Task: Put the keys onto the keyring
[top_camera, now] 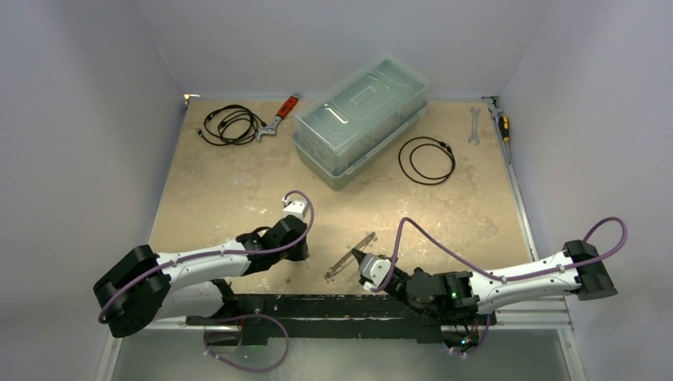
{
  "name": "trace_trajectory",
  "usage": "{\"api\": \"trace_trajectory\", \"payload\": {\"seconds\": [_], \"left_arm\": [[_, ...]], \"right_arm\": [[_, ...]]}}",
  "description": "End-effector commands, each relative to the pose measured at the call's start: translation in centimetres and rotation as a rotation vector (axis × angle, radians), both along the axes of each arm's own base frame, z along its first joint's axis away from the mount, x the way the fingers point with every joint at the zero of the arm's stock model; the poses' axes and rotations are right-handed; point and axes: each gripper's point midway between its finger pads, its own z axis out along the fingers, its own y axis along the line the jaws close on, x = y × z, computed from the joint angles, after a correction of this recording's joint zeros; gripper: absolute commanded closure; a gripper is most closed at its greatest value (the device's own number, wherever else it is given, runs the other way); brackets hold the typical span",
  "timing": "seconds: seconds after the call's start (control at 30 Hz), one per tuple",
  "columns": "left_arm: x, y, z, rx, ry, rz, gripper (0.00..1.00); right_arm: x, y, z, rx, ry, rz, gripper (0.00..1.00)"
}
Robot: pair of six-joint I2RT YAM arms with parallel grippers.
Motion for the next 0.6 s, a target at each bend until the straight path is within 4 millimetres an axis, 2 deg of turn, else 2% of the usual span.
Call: {"api": "trace_trajectory", "payload": {"seconds": [0.0,0.27,0.37,0.43,0.57], "left_arm": [[0.7,-1.0,0.7,-0.041,-0.026,-0.006,0.82],[0.8,-1.0,0.4,-0.036,-0.03,-0.006,0.87],[0.8,-1.0,0.4,-0.038,-0.029,-0.004,0.92],[0.8,-0.9,0.7,-0.041,-0.033,-0.002,0.99],[1.0,-0.7,2.0,-0.063,-0.063,0.014,1.0]], "right_arm": [[-0.2,0.7,2.8,0.097,0.019,0.004,1.0],[-0.2,0.7,2.8,0.092,0.017,0.004,1.0],[-0.2,0.7,2.8,0.094,0.017,0.004,1.0],[-0.2,0.7,2.9,0.094,0.016,0.004,1.0],[-0.2,0.7,2.9,0.094,0.016,0.003,1.0]]}}
